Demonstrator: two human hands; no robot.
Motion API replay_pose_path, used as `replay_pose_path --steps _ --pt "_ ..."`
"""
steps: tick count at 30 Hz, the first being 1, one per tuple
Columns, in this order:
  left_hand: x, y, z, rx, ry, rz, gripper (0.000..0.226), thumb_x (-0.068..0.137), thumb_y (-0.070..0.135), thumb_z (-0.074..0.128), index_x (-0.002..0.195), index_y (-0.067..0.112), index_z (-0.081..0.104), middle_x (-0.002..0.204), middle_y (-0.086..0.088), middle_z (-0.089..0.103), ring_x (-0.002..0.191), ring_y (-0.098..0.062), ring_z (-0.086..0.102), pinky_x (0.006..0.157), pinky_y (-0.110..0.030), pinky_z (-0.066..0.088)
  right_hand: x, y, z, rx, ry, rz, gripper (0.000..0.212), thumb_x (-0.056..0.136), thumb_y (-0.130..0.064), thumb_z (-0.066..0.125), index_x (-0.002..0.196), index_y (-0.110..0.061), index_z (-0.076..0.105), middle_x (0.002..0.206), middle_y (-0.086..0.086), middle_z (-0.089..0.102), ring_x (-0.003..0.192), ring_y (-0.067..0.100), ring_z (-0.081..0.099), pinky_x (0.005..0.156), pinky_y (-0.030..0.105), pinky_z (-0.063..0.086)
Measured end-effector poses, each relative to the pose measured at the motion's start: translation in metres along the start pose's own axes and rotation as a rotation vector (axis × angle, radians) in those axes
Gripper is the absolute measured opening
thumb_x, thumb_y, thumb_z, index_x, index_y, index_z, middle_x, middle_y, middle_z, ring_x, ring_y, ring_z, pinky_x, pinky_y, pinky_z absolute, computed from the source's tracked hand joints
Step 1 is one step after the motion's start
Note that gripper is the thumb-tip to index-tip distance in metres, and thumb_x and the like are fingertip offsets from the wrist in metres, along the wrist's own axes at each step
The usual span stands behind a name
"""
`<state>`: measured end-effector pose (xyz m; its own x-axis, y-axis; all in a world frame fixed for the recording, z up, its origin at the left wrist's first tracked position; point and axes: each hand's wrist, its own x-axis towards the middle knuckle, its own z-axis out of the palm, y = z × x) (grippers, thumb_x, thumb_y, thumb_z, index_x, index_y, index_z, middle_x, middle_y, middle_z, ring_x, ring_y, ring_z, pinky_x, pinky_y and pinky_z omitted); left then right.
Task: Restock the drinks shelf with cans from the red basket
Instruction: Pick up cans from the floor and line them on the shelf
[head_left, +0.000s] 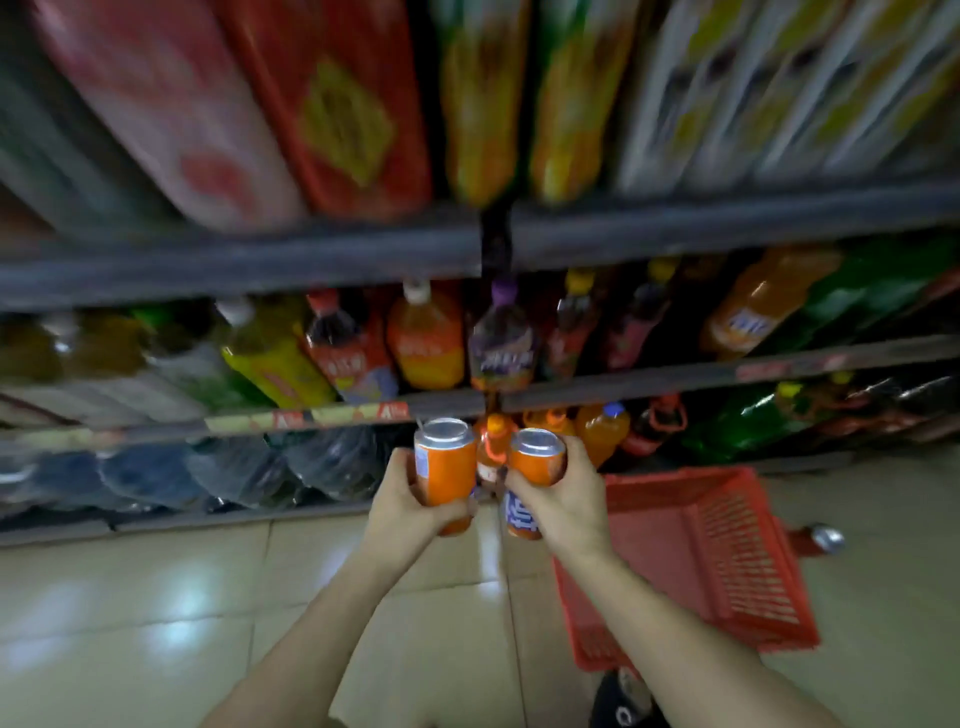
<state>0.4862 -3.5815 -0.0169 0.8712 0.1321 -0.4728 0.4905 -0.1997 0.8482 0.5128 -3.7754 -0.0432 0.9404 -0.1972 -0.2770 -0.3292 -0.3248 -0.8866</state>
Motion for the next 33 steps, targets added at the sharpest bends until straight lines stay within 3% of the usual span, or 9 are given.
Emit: replay_pose_path --steps 5,11,13,16,22,25,28,33 --pt "-0.094 0.184 -0.037 0.003 -0.036 0.247 0.075 0.065 -0.002 0.095 0.117 0.031 0.053 0.1 0.02 0.075 0.086 -0.002 0.074 0.068 -0.021 0.059 -0.041 -0.183 -0.101 0.035 0.022 -0.223 0.063 0.055 -0.057 0.077 0.111 -0.033 0.06 0.101 -0.013 0.072 0.092 0.004 0.068 0.083 0.032 0.056" --pt "-0.188 0.391 -0.07 0.025 0.006 0.559 0.076 0.06 0.024 0.097 0.119 0.04 0.053 0.109 0.017 0.073 0.1 -0.006 0.073 0.077 -0.025 0.06 -0.086 -0.395 -0.204 0.125 0.033 -0.521 0.044 0.074 -0.049 0.084 0.105 -0.048 0.054 0.104 -0.018 0.068 0.092 -0.001 0.067 0.076 0.026 0.056" --pt "-0.216 0.455 -0.08 0.002 0.04 0.664 0.075 0.053 0.038 0.093 0.117 0.042 0.055 0.108 0.013 0.075 0.098 -0.006 0.074 0.078 -0.029 0.062 -0.104 -0.461 -0.235 0.176 0.043 -0.618 0.044 0.071 -0.058 0.079 0.106 -0.047 0.054 0.102 -0.017 0.068 0.089 -0.002 0.068 0.073 0.024 0.058" --pt "-0.254 0.537 -0.093 -0.013 0.066 0.817 0.075 0.055 0.042 0.092 0.12 0.04 0.055 0.113 0.007 0.075 0.103 -0.012 0.074 0.084 -0.037 0.064 -0.126 -0.544 -0.276 0.227 0.055 -0.75 0.053 0.067 -0.063 0.073 0.11 -0.036 0.058 0.098 -0.013 0.07 0.086 0.0 0.07 0.069 0.021 0.057" --pt "-0.309 0.656 -0.104 -0.015 0.161 1.037 0.078 0.06 0.037 0.1 0.124 0.026 0.058 0.112 0.004 0.077 0.102 -0.009 0.075 0.08 -0.026 0.062 -0.145 -0.66 -0.336 0.284 0.137 -0.986 0.056 0.072 -0.061 0.075 0.111 -0.022 0.063 0.096 -0.01 0.071 0.087 0.0 0.069 0.074 0.021 0.056" --pt "-0.331 0.695 -0.107 -0.027 0.21 1.107 0.07 0.066 0.036 0.09 0.126 0.023 0.058 0.106 0.01 0.078 0.097 -0.003 0.075 0.075 -0.018 0.059 -0.147 -0.703 -0.363 0.264 0.189 -1.091 0.051 0.077 -0.061 0.077 0.11 -0.024 0.063 0.095 -0.013 0.07 0.086 -0.001 0.068 0.072 0.017 0.053" --pt "-0.345 0.732 -0.112 0.023 0.299 1.188 0.073 0.073 0.051 0.086 0.134 0.024 0.056 0.114 0.01 0.075 0.099 -0.003 0.074 0.079 -0.021 0.06 -0.147 -0.74 -0.384 0.196 0.231 -1.188 0.057 0.079 -0.064 0.074 0.116 -0.024 0.06 0.101 -0.015 0.068 0.092 -0.003 0.067 0.076 0.017 0.054" --pt "-0.341 0.791 -0.119 0.101 0.448 1.253 0.068 0.08 0.059 0.08 0.133 0.026 0.055 0.113 0.01 0.074 0.096 -0.001 0.074 0.081 -0.027 0.062 -0.137 -0.791 -0.401 0.083 0.244 -1.248 0.053 0.082 -0.061 0.074 0.114 -0.022 0.057 0.092 -0.016 0.062 0.079 -0.007 0.06 0.064 0.008 0.047"
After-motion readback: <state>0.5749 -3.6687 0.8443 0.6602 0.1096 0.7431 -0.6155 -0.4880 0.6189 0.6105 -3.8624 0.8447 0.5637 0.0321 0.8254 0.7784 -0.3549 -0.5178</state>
